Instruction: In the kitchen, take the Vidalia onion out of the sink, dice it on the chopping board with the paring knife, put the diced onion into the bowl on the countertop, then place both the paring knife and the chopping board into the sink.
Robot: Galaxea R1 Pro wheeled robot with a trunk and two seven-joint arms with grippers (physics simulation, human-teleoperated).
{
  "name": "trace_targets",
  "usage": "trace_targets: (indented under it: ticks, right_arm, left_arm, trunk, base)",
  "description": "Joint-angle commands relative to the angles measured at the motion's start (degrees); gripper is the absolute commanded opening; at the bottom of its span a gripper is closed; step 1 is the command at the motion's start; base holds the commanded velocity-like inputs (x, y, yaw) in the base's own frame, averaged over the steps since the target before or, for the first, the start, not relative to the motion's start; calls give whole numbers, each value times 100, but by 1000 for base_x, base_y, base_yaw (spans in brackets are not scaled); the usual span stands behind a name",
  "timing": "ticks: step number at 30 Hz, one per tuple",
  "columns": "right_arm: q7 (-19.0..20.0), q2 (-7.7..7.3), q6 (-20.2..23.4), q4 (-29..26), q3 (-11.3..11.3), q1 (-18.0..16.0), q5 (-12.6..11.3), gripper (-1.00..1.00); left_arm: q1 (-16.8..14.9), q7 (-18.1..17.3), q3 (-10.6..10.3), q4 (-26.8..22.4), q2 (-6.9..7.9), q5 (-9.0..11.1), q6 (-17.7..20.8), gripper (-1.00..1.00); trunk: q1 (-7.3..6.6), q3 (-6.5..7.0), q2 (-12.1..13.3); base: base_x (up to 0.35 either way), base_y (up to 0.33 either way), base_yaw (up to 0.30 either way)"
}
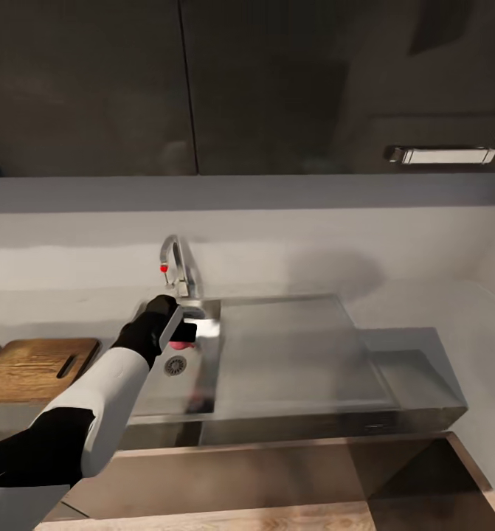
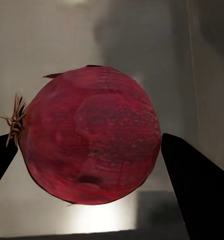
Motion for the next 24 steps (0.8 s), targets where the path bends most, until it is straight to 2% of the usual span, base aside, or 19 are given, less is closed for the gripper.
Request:
trace_targets:
  ticks: [1, 5, 7, 11, 15, 19, 24]
  right_arm:
    - [-20, -2, -22, 1, -48, -3, 60, 100]
    - [-21, 2, -314, -21, -37, -4, 64, 100]
    - [-26, 5, -671, -39, -33, -4, 70, 100]
    - [-30, -7, -843, -165, -31, -4, 75, 100]
    - [-31, -11, -986, -591, -39, -4, 71, 100]
    - [-28, -16, -1045, -713, -44, -4, 69, 100]
    - [-29, -26, -1188, -739, -48, -4, 68, 100]
  left_arm:
    - [-4, 28, -16, -37, 1, -2, 39, -100]
    - [-4, 30, -16, -243, 4, -4, 67, -100]
    - [-4, 27, -16, -420, 4, 2, 74, -100]
    - [-4, 26, -16, -516, 1, 11, 80, -100]
    - [-4, 25, -15, -710, 1, 31, 84, -100]
    - [-4, 25, -9, -918, 0, 35, 85, -100]
    - [-4, 25, -15, -1337, -11, 43, 102, -100]
  trunk:
    - [0, -3, -12]
    - [0, 34, -12]
    - [0, 52, -12]
    - [0, 82, -12]
    - [0, 90, -12]
    - [0, 91, -12]
    - [0, 91, -12]
  base:
    - [-319, 0, 0]
    - [-319, 17, 0]
    - [-313, 69, 0]
    - [-246, 110, 0]
    - [-75, 39, 0]
    - [-13, 7, 32]
    - [-2, 2, 213]
